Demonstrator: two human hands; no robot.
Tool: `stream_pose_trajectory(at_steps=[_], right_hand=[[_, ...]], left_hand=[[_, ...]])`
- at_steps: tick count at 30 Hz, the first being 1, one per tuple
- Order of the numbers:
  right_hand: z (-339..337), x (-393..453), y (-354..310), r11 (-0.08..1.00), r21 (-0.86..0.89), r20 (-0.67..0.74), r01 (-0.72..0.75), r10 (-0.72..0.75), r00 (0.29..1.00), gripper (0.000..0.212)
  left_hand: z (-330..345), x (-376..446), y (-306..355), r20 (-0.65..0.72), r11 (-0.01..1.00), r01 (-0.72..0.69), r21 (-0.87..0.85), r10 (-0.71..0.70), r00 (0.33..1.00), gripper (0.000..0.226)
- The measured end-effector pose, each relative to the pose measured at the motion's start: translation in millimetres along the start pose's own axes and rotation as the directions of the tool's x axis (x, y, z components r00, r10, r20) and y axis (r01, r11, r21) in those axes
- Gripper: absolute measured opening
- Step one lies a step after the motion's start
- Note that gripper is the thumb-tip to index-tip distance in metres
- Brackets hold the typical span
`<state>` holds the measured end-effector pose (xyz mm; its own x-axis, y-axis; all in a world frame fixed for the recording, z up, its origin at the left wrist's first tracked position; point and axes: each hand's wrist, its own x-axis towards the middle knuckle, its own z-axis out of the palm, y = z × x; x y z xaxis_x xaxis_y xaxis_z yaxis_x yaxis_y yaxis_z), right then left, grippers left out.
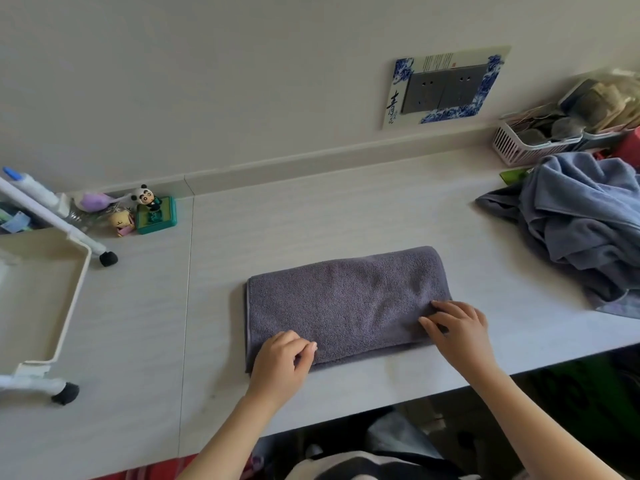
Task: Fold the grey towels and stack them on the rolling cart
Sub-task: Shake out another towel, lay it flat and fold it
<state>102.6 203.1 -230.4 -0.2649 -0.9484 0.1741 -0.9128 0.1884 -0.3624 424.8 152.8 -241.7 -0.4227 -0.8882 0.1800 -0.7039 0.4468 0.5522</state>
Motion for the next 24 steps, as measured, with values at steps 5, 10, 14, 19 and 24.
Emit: stream_pose_trajectory(at_steps=[5,10,14,19,24], right_hand=[[10,15,-31,0.998,-0.003,-0.02,0.056,-0.056,0.998,0.038],[32,38,-61,0.985,-0.029,0.134,0.169,-0.164,0.977,0.048],[53,56,-88,0.967,-0.012,0.27,0.256,-0.243,0.932,0.05],[62,70,-62,0.976,-0.092,0.319,0.199,-0.161,0.934,0.055],[51,90,-27,0.989,-0.146,0.253,0.0,0.038,0.967,0.063]], left_hand=[[1,38,7,-0.063,1.0,-0.005,0.017,0.007,0.998,0.03],[17,82,18,0.004,0.955,0.124,0.269,-0.13,0.992,0.051],[42,85,31,0.179,0.892,0.143,0.428,-0.238,0.955,0.067],[51,83,30,0.167,0.856,0.131,0.499,-0.243,0.956,0.064],[52,84,31,0.178,0.859,0.144,0.492,-0.261,0.949,0.063]])
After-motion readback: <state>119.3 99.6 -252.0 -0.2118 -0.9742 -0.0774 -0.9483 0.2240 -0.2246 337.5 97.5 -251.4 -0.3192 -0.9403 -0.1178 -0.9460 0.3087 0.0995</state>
